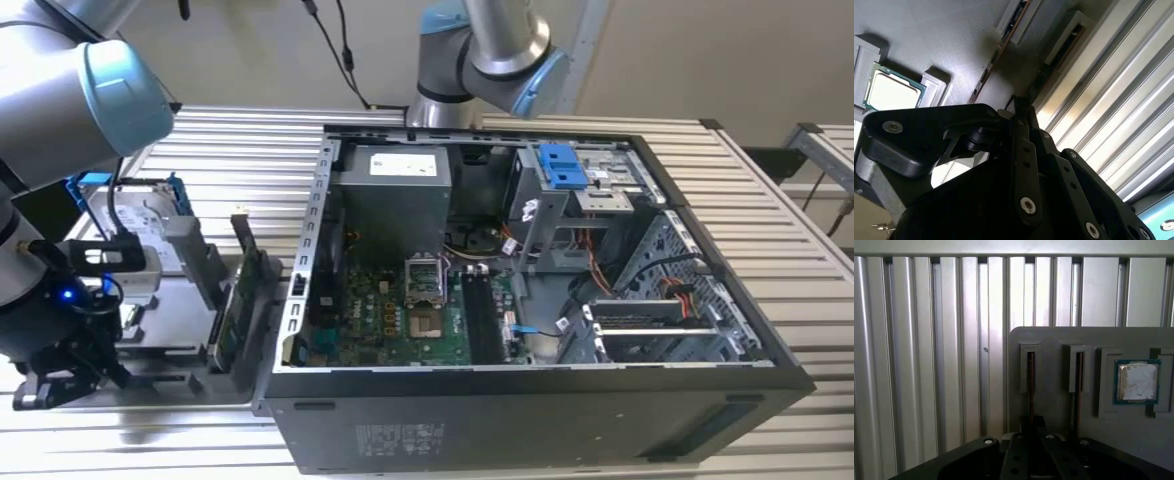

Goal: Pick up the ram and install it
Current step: 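Pick up the ram and move it above insertion slot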

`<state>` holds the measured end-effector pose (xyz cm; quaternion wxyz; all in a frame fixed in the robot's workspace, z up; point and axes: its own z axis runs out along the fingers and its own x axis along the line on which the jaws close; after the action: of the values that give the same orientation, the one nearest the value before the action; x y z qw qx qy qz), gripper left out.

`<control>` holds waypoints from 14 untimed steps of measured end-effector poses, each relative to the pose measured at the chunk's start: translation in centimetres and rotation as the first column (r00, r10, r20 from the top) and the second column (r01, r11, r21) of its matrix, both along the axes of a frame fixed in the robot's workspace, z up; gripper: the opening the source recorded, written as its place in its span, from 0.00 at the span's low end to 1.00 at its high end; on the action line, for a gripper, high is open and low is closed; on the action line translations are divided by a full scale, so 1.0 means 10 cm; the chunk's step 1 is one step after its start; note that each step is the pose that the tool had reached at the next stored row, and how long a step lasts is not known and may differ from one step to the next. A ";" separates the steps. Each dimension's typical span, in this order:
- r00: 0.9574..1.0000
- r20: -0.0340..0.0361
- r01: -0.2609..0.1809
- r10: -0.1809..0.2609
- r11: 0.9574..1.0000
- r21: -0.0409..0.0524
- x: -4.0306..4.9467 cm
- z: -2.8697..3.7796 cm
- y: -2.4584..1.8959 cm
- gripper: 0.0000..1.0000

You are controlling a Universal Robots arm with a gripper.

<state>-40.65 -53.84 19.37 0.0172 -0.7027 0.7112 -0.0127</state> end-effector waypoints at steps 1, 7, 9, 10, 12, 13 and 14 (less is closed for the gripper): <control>1.000 0.000 0.000 0.000 1.000 0.000 0.000 0.000 0.000 0.14; 1.000 0.000 0.000 0.000 1.000 0.000 -0.001 0.011 0.000 0.14; 1.000 0.000 0.000 0.000 1.000 0.000 -0.002 0.027 0.000 0.14; 1.000 0.000 0.000 0.000 1.000 0.000 -0.002 0.034 0.001 0.14; 1.000 0.000 0.000 0.000 1.000 0.000 -0.001 0.052 0.000 0.14; 1.000 0.000 0.000 0.000 1.000 0.000 -0.001 0.061 0.000 0.14; 1.000 0.000 0.000 0.000 1.000 0.000 -0.001 0.071 0.000 0.14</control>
<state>-40.66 -53.84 20.09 0.0172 -0.7027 0.7112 -0.0127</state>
